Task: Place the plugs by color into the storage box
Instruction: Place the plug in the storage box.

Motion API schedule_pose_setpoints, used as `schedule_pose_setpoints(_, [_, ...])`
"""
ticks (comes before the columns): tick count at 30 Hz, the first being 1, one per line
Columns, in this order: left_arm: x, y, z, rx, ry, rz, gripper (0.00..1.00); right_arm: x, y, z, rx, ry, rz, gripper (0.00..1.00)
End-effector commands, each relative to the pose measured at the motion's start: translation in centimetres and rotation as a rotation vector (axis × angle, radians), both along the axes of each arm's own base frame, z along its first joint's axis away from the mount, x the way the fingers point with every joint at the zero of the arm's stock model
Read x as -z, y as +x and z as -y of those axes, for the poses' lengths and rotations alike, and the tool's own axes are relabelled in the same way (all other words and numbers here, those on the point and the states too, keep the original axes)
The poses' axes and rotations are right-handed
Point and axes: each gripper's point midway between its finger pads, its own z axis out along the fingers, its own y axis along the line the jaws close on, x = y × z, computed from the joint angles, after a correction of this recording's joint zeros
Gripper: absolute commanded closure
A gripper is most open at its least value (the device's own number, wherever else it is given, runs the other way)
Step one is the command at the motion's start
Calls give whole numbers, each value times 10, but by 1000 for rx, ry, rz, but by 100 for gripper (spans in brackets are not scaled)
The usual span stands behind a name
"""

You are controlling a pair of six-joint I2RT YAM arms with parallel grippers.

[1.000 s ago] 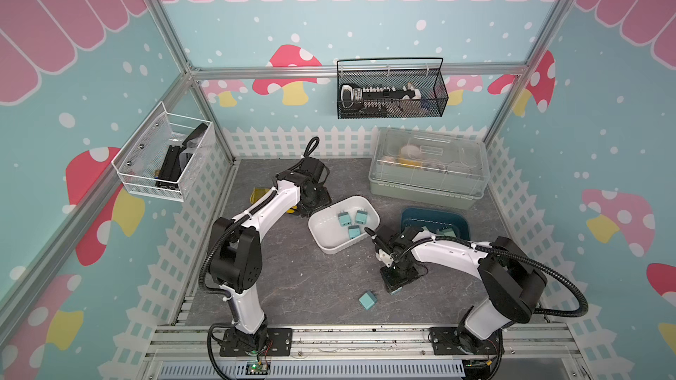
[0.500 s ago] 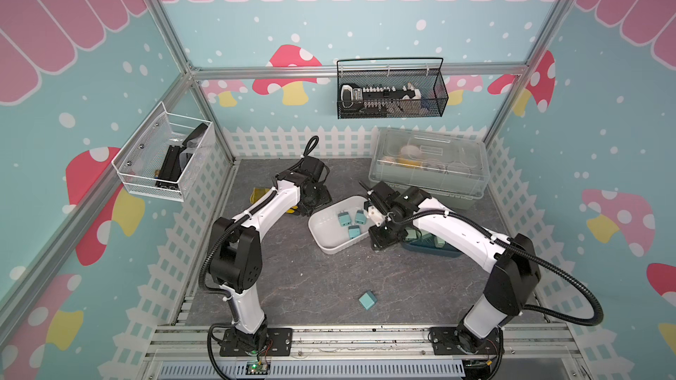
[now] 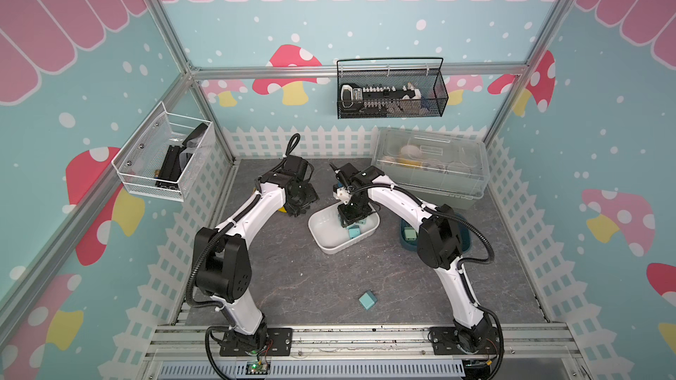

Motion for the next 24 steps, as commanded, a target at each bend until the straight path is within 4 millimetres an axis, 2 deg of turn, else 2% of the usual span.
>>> schedule_pose_setpoints(1, [-6,-3,-5,-7,12,24,28,3,-6,-19,-59,33,-7,60])
schedule_pose_setpoints(6, [-6,-4,-6,-11,14,22,28,22,-6,-26,-68,17,-10,59])
schedule_pose_setpoints(13, [-8,-4,-6,-17,13,21,28,48,-3,-19,-75,-39,-2,56])
schedule_pose_setpoints(15, [-9,-4,-8,-22,20,26,28,50,-2,-17,-76,-47,6,50])
schedule_pose_setpoints(20, [-14,0,-2,-6,0,34,28,37,2,-16,-66,-43,43,39])
schedule_pose_setpoints(24, [-21,3,-3,-12,8,53,28,1,-5,-6,-35,-22,81,34])
